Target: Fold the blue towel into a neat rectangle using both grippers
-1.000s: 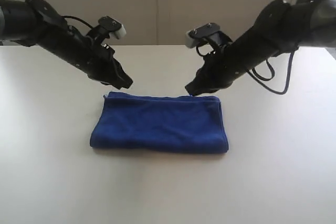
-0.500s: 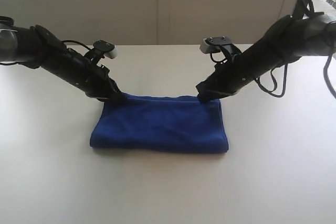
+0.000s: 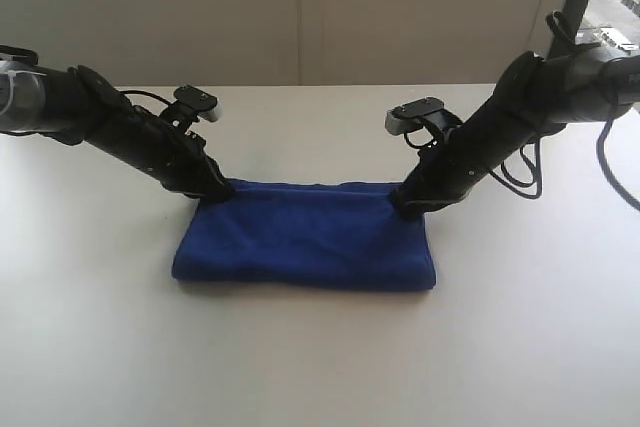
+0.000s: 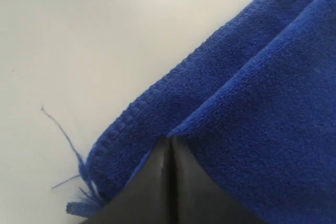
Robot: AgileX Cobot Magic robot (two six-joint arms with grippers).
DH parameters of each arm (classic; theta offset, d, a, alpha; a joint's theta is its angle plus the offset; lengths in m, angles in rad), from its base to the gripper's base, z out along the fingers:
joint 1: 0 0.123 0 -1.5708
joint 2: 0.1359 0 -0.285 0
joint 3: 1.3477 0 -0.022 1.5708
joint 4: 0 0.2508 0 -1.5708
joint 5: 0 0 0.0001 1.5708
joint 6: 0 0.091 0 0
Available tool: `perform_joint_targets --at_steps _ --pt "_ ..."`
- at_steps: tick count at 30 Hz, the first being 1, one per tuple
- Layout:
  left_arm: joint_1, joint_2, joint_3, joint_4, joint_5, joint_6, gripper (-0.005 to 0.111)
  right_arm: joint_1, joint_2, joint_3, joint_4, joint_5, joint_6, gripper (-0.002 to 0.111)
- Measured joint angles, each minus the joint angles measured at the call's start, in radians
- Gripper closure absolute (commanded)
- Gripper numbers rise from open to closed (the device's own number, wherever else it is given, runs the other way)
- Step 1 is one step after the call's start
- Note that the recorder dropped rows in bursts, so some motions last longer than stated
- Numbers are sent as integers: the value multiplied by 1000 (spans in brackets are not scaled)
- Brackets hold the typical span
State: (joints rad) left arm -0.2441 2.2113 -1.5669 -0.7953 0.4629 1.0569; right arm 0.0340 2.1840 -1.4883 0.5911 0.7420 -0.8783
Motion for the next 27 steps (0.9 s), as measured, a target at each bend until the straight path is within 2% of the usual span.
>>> perform_joint_targets --at_steps 8,13,21,24,27 --pt "0 -8 0 5 0 -21 107 0 -9 -1 -12 -48 22 108" --pt "0 -82 0 20 11 -27 107 0 -87 -1 7 -67 22 108" --pt "6 -321 0 38 119 -73 107 0 -303 12 10 -50 36 108" --pt "42 -468 48 49 159 -130 107 0 -445 74 -9 -112 90 108" --pt "106 -635 170 56 143 -153 107 0 -638 185 -57 -203 165 108"
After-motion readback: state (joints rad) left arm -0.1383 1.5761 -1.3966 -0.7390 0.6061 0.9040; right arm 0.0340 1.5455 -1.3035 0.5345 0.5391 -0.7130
